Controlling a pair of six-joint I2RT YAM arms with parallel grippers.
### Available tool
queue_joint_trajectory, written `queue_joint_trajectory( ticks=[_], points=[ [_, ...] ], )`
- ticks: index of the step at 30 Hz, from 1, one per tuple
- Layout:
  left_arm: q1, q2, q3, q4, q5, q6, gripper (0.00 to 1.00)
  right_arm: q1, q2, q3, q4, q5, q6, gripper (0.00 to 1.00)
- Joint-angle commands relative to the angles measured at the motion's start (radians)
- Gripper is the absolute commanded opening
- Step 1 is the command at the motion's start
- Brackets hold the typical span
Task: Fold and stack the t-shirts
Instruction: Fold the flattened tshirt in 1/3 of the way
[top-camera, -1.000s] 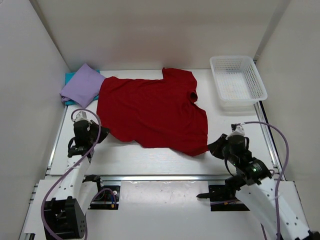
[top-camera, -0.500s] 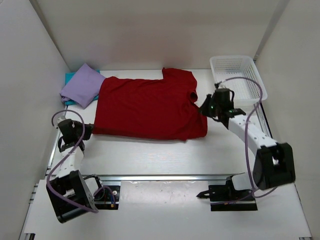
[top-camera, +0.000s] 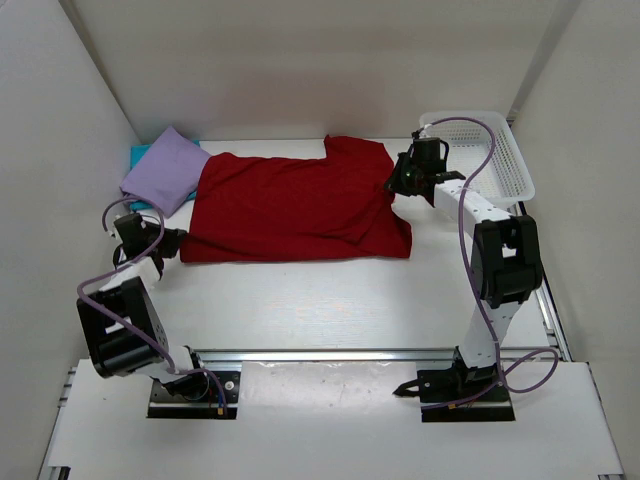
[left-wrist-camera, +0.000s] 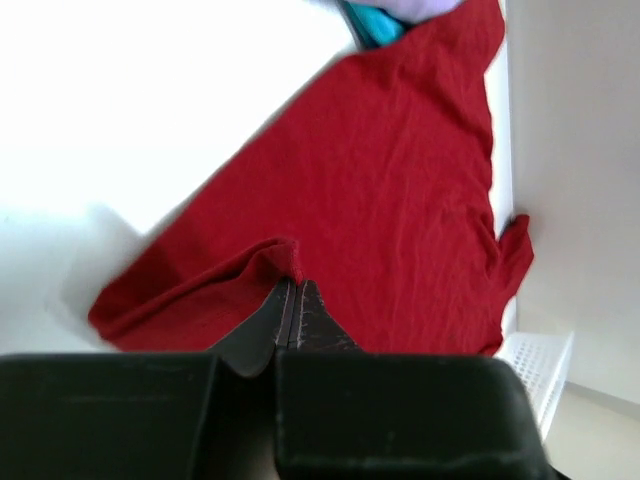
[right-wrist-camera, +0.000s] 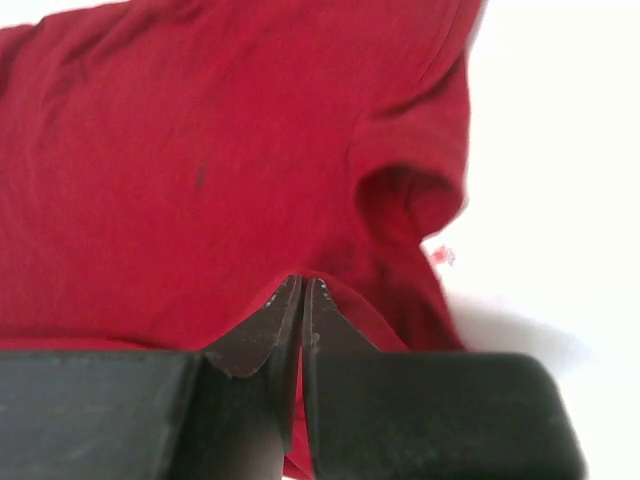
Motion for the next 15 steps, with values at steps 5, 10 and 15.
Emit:
queue_joint_trajectory(
  ticks=[5, 10, 15],
  points=[
    [-0.049, 0.170, 0.156, 0.012, -0.057, 0.051, 0.00, -0.024, 0.134, 0.231, -0.084, 0.010, -0.068, 0.01],
    [-0.064, 0.294, 0.239, 0.005, -0.006, 0.074, 0.20, -0.047, 0.211, 0.340, -0.116, -0.023, -0.071, 0.00],
    [-0.070, 0.207, 0.233, 0.031, -0.006, 0.075, 0.57, -0.064, 0.154, 0.287, -0.104, -0.030, -0.092, 0.32]
  ],
)
